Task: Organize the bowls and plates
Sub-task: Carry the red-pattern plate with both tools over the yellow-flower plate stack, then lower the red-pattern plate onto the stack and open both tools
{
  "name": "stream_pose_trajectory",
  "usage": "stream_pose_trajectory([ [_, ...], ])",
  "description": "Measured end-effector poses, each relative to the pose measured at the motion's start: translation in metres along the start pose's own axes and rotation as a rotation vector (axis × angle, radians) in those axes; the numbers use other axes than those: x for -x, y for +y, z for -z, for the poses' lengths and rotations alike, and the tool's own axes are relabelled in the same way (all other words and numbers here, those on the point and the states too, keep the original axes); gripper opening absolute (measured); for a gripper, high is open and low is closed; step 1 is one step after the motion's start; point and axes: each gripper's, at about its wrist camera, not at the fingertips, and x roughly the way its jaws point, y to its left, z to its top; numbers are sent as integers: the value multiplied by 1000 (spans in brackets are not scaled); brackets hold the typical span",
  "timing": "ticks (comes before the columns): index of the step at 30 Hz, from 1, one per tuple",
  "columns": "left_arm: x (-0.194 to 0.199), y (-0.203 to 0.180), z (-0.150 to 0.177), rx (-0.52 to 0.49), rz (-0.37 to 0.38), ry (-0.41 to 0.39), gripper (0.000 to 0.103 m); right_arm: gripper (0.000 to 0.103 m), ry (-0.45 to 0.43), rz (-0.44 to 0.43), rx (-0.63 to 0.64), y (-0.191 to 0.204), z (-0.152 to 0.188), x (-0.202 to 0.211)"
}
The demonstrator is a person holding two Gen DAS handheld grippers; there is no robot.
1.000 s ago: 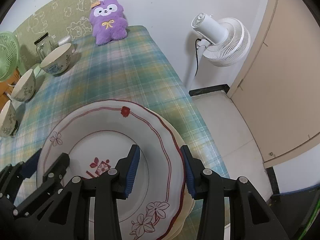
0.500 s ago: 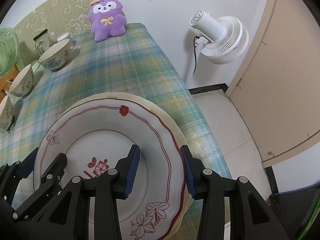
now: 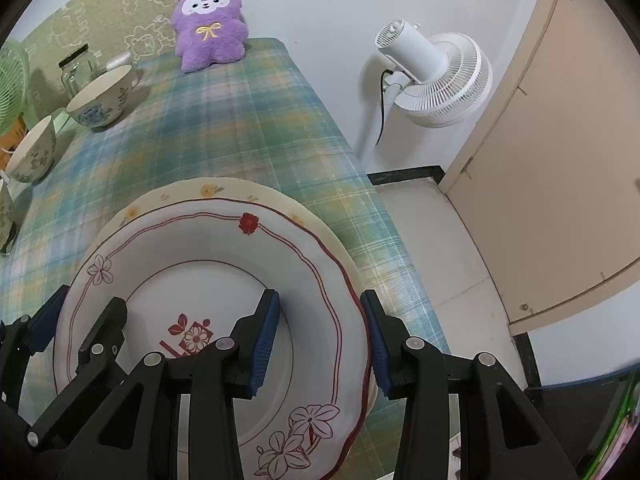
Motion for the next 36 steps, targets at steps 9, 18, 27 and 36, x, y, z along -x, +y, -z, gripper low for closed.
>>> stream_pose_trajectory([
  [9, -2, -7, -1, -31, -8, -5, 42, 47, 5, 24, 9, 3, -3, -3],
  [18, -1, 0, -3, 1, 50, 5, 46, 59, 13, -13, 2, 0, -5, -3],
  [27, 8, 21, -5, 75, 148, 41, 64, 74, 5, -81, 6, 4, -9, 12],
  [36, 52, 45, -17, 124, 162, -43, 68, 74, -50, -127, 13, 10, -22, 59],
])
